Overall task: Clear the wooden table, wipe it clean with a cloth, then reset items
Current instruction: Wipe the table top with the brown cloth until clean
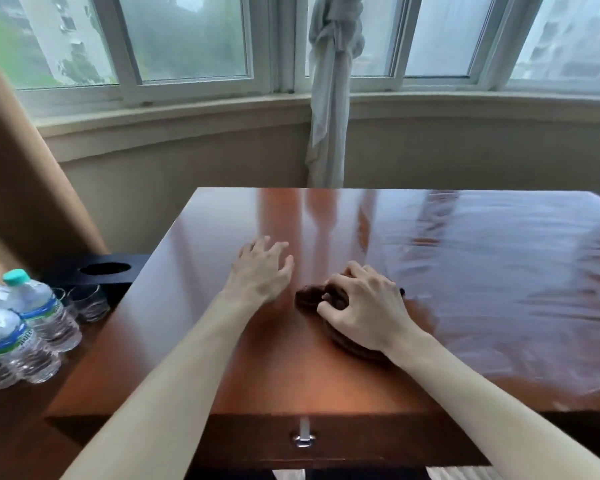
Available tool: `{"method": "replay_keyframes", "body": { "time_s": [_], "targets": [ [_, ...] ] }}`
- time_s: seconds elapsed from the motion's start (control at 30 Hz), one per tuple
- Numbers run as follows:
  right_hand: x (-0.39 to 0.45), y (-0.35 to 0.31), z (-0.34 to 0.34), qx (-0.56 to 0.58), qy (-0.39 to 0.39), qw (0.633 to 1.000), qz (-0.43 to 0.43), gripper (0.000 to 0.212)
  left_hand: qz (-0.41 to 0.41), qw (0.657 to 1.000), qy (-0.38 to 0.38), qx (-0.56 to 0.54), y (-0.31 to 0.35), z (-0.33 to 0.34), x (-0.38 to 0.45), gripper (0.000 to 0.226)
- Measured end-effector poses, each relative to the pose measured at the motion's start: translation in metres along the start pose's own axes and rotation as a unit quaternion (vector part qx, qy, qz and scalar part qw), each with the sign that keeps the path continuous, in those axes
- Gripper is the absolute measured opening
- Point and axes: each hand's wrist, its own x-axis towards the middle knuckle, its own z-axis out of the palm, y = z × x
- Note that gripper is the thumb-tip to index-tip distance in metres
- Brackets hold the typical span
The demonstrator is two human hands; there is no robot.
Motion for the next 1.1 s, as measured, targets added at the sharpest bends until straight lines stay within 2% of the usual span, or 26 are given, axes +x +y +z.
{"method": "replay_keyframes", "body": {
  "time_s": [0.2,0.37,0.53,0.67,0.8,1.0,1.1],
  "targets": [
    [0.151,0.073,0.048,-0.018,0.008,0.997,0.079,0.037,0.011,0.999,0.012,0.03,-0.008,0.024,0.084,0.054],
    [0.303,0.131,0.096,-0.021,0.034,0.991,0.131,0.035,0.002,0.999,-0.002,0.033,-0.02,0.045,0.116,0.071],
    [0.365,0.155,0.113,-0.016,0.035,0.987,0.155,0.034,-0.013,0.999,0.004,0.04,-0.017,0.042,0.112,0.077],
    [0.324,0.141,0.103,-0.007,0.006,0.99,0.14,0.036,-0.019,0.999,-0.003,0.028,-0.017,0.044,0.116,0.074],
    [0.221,0.106,0.065,-0.002,-0.03,0.994,0.106,0.036,-0.018,1.0,-0.007,0.023,-0.014,0.039,0.111,0.06],
    [0.052,0.042,0.017,0.001,0.002,0.997,0.079,0.034,-0.014,0.999,-0.027,0.026,-0.008,0.031,0.102,0.059],
    [0.033,0.037,0.012,0.013,0.007,0.996,0.083,0.035,-0.008,0.999,-0.028,0.028,-0.01,0.033,0.105,0.059]
  ]
}}
